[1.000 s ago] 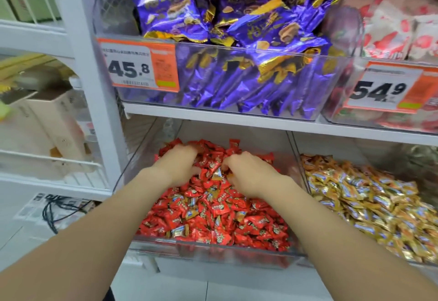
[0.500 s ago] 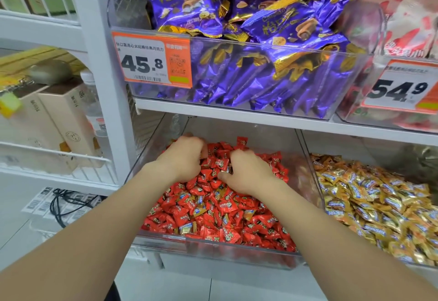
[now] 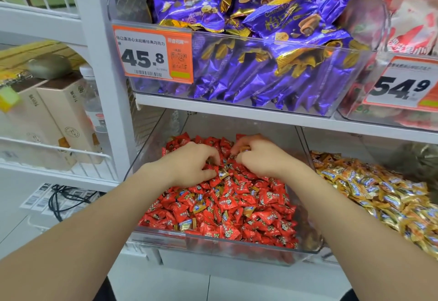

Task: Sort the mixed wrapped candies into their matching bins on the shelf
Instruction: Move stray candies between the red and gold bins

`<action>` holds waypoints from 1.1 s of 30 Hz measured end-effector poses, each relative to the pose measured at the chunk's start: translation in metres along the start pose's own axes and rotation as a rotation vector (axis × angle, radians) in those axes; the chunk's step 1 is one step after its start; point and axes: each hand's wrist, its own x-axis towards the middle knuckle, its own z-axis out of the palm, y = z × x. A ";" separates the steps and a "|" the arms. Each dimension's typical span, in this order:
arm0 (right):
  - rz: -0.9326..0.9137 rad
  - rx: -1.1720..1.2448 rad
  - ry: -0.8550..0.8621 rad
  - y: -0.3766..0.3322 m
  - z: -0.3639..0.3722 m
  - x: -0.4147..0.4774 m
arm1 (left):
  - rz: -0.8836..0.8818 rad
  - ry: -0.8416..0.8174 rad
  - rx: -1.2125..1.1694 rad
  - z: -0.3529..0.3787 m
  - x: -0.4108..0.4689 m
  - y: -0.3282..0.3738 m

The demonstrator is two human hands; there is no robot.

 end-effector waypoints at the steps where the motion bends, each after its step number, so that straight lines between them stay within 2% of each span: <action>1: 0.021 -0.023 -0.007 0.002 -0.002 -0.002 | 0.016 -0.022 0.021 0.003 0.001 0.000; 6: -0.014 -0.088 -0.001 0.009 -0.001 -0.006 | 0.026 -0.085 0.176 0.018 0.005 0.006; 10: -0.028 -0.202 -0.019 0.010 -0.001 -0.006 | -0.023 -0.021 0.302 0.028 0.010 0.017; 12: -0.040 -0.237 -0.062 0.009 -0.003 -0.009 | -0.031 0.040 0.247 0.028 0.014 0.017; 17: -0.044 -0.384 -0.333 0.017 -0.007 -0.021 | -0.012 0.179 0.027 0.016 0.013 0.013; 18: -0.065 -0.407 -0.310 0.020 -0.005 -0.020 | -0.028 0.213 0.006 0.012 0.012 0.015; 20: -0.107 -0.451 -0.150 0.024 0.001 -0.014 | -0.074 0.243 -0.005 0.004 0.009 0.019; 22: -0.117 -0.470 0.034 0.026 0.003 -0.006 | -0.060 0.170 0.008 -0.002 0.003 0.023; 24: -0.116 -0.399 0.111 0.025 -0.001 -0.001 | -0.062 0.010 -0.096 -0.003 -0.004 0.024; 26: -0.111 -0.388 0.053 0.024 -0.007 -0.005 | -0.055 -0.132 -0.185 -0.004 -0.012 0.024; 29: -0.099 -0.429 -0.172 0.026 -0.009 -0.019 | 0.004 -0.184 -0.108 -0.004 -0.017 0.022; 33: -0.140 -0.391 -0.264 0.028 -0.006 -0.024 | -0.067 -0.366 0.015 -0.009 -0.026 0.023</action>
